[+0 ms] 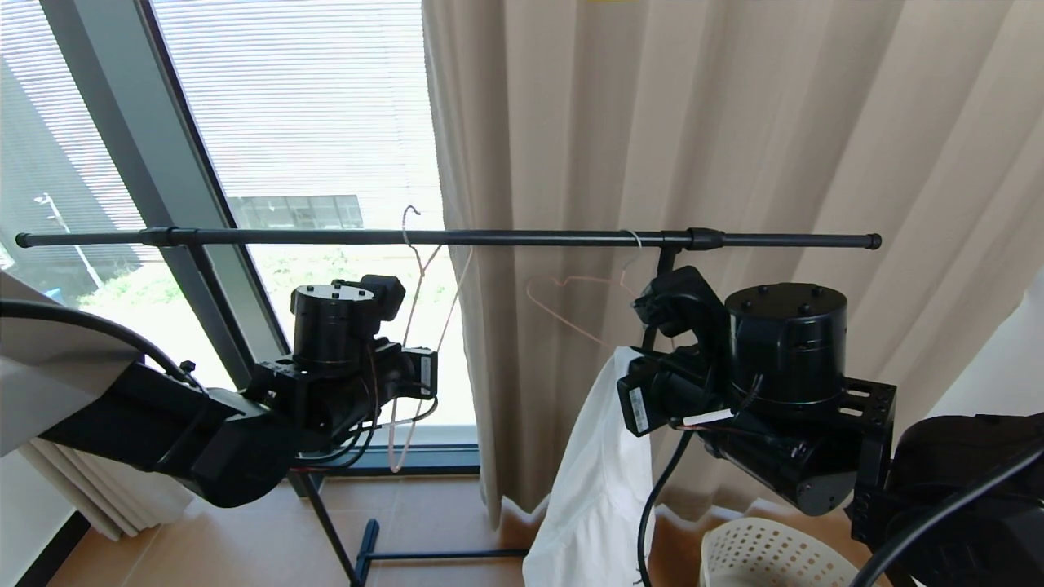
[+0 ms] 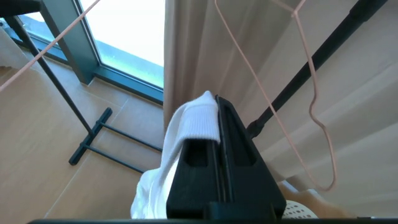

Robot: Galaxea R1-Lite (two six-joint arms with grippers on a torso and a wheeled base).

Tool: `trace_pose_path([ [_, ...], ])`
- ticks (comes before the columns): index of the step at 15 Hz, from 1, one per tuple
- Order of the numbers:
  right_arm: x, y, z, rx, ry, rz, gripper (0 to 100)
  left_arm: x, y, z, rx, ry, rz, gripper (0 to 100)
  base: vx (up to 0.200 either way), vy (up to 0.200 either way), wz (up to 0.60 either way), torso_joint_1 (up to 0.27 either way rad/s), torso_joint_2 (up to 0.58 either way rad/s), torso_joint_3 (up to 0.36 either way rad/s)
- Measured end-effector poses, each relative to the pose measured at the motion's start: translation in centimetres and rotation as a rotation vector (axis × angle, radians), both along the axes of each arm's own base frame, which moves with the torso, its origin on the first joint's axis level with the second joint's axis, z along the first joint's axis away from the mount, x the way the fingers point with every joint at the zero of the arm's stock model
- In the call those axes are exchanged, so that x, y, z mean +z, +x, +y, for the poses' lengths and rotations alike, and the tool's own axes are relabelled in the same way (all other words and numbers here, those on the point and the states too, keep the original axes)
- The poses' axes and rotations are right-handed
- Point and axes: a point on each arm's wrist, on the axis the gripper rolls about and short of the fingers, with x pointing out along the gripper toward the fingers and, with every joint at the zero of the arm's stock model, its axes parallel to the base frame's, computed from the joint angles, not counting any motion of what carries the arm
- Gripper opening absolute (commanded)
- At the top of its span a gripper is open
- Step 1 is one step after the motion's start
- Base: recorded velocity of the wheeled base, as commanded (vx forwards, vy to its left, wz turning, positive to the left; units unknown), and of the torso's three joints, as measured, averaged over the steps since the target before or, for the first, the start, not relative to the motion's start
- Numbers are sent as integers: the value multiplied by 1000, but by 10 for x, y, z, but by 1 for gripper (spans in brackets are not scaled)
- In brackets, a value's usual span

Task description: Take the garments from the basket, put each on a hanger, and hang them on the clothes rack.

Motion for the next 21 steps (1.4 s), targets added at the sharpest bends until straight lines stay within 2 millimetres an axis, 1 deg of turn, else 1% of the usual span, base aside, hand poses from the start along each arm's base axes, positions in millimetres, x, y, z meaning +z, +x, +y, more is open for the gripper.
trace_pose_path([
  [5, 0, 0, 0, 0, 0, 0, 0, -5, -17, 8, -72, 43, -76, 0, 0, 0, 0, 0, 0, 0],
  [7, 0, 0, 0, 0, 0, 0, 0, -8, -21, 11, -80, 55, -78, 0, 0, 0, 0, 0, 0, 0],
  [13, 0, 0, 0, 0, 1, -1, 0, -17, -18, 19, -65, 87, -58, 0, 0, 0, 0, 0, 0, 0],
  [17, 0, 0, 0, 0, 1, -2, 0, -23, -18, 20, -74, 98, -38, 0, 0, 0, 0, 0, 0, 0],
  [19, 0, 0, 0, -1, 1, -1, 0, -28, -22, 21, -100, 104, -18, 0, 0, 0, 0, 0, 0, 0],
  [21, 0, 0, -1, -2, 0, -2, 0, -31, -32, 25, -126, 101, -7, 0, 0, 0, 0, 0, 0, 0],
])
